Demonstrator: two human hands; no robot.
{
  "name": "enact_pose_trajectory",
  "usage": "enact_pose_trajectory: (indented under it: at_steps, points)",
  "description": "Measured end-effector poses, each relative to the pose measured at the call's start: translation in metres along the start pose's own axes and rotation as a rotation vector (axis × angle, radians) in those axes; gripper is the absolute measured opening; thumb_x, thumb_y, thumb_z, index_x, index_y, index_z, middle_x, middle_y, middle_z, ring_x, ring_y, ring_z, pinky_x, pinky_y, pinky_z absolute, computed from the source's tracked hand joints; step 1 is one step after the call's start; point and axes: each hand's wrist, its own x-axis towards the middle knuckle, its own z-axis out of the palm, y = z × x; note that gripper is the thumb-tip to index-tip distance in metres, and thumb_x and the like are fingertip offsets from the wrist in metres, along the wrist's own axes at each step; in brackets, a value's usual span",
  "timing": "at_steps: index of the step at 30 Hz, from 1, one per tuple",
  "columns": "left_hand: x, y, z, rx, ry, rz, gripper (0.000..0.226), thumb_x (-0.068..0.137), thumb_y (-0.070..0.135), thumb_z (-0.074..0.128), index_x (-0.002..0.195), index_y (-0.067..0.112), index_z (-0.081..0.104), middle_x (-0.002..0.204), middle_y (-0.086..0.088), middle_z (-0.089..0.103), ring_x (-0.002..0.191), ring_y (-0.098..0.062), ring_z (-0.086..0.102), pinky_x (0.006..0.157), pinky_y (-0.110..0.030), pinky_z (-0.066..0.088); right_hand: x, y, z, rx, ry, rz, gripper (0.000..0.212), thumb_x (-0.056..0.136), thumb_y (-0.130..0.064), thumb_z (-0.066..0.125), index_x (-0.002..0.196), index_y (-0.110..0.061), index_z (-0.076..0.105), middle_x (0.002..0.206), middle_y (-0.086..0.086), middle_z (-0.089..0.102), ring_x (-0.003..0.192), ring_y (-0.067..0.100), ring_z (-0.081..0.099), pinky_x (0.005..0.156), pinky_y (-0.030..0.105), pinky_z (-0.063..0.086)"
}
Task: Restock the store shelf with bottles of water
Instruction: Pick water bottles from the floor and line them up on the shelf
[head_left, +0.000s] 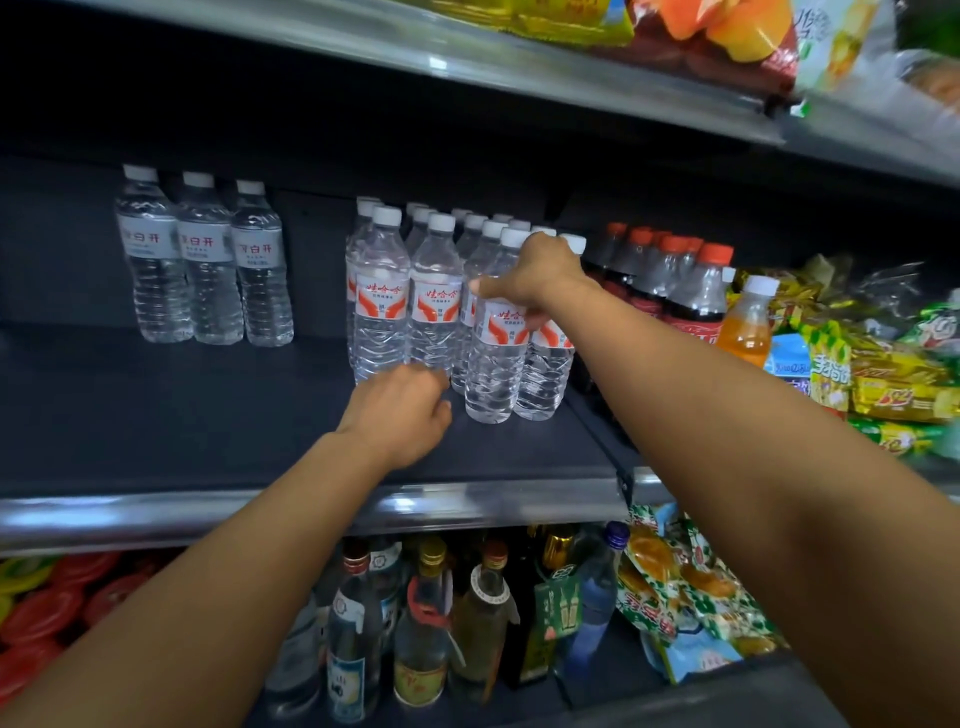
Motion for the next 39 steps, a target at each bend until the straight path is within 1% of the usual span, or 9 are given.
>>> enact_pose_trajectory:
  at_steps: [3,7,12,16,19,23,31,35,39]
  points:
    - [-0.001,0.001,0.001,-0.017,-0.003,-0.001,0.023,0.095,0.028,0.046,0.108,0.012,0.058,0.115,-0.007,0.060,0.105,-0.031,0.056,0.077,-0.035,0.043,-0.001,0.002,0.001,0.009,0.045,-0.015,0.043,0.076,-0.043,0.078,0.088,-0.010,0.053,0.095,0.009,0.065,0.079,0.027,0.068,0.073,0.038,0.059]
    - [-0.001,0.000,0.004,-0.012,-0.003,0.003,0.022,0.095,0.028,0.046,0.105,0.013,0.058,0.115,-0.007,0.059,0.104,-0.029,0.056,0.075,-0.034,0.042,-0.002,0.004,0.007,-0.032,0.152,-0.028,0.043,0.077,-0.047,0.075,0.083,-0.012,0.051,0.092,0.006,0.062,0.083,0.024,0.065,0.063,0.031,0.050]
    - [-0.004,0.002,0.005,0.008,-0.019,-0.006,0.026,0.095,0.029,0.046,0.113,0.014,0.058,0.121,-0.005,0.059,0.109,-0.029,0.055,0.080,-0.036,0.044,-0.004,0.005,0.007,-0.011,0.119,-0.030,0.048,0.077,-0.048,0.076,0.070,-0.016,0.041,0.088,0.007,0.063,0.079,0.024,0.066,0.070,0.036,0.057]
    - [-0.009,0.010,0.001,0.012,-0.020,0.004,0.026,0.095,0.028,0.045,0.110,0.013,0.059,0.118,-0.006,0.059,0.107,-0.030,0.055,0.079,-0.037,0.044,-0.015,0.008,0.000,-0.042,0.066,-0.061,0.044,0.082,-0.041,0.073,0.072,-0.014,0.040,0.081,0.003,0.057,0.075,0.022,0.060,0.049,0.025,0.040]
    - [-0.017,0.019,-0.007,0.028,-0.024,0.013,0.029,0.096,0.029,0.045,0.113,0.012,0.059,0.120,-0.007,0.059,0.108,-0.031,0.055,0.079,-0.036,0.045,-0.033,0.014,-0.007,-0.060,0.022,-0.111,0.039,0.085,-0.038,0.071,0.096,-0.010,0.047,0.099,0.008,0.054,0.085,0.024,0.058,0.060,0.028,0.045]
    - [-0.035,0.033,-0.021,0.053,-0.016,0.024,0.026,0.096,0.028,0.044,0.110,0.012,0.059,0.119,-0.008,0.058,0.106,-0.032,0.055,0.073,-0.035,0.041,-0.080,0.031,-0.019,-0.215,-0.039,-0.215,0.046,0.087,-0.035,0.067,0.119,-0.006,0.050,0.111,0.010,0.054,0.097,0.027,0.054,0.081,0.037,0.049]
    - [-0.106,0.075,-0.021,0.046,-0.066,0.072,0.027,0.094,0.027,0.046,0.112,0.012,0.060,0.116,-0.010,0.060,0.107,-0.032,0.056,0.075,-0.037,0.045,-0.206,0.092,-0.012,-0.381,-0.215,-0.349,0.035,0.090,-0.027,0.060,0.118,-0.010,0.050,0.115,0.014,0.057,0.103,0.035,0.055,0.080,0.042,0.048]
    - [-0.147,0.101,0.001,0.027,-0.124,0.109,0.028,0.092,0.029,0.047,0.113,0.017,0.062,0.117,-0.008,0.061,0.108,-0.031,0.058,0.080,-0.039,0.049,-0.272,0.128,0.010,-0.361,-0.280,-0.303,0.030,0.088,-0.024,0.058,0.113,-0.010,0.050,0.114,0.015,0.057,0.105,0.036,0.056,0.078,0.040,0.048]
    - [-0.192,0.122,0.034,-0.009,-0.218,0.147,0.023,0.092,0.027,0.045,0.105,0.016,0.062,0.110,-0.009,0.062,0.101,-0.031,0.059,0.071,-0.036,0.047,-0.336,0.161,0.038,-0.346,-0.370,-0.210,0.036,0.090,-0.022,0.055,0.122,-0.007,0.048,0.120,0.018,0.056,0.109,0.038,0.055,0.083,0.043,0.049]
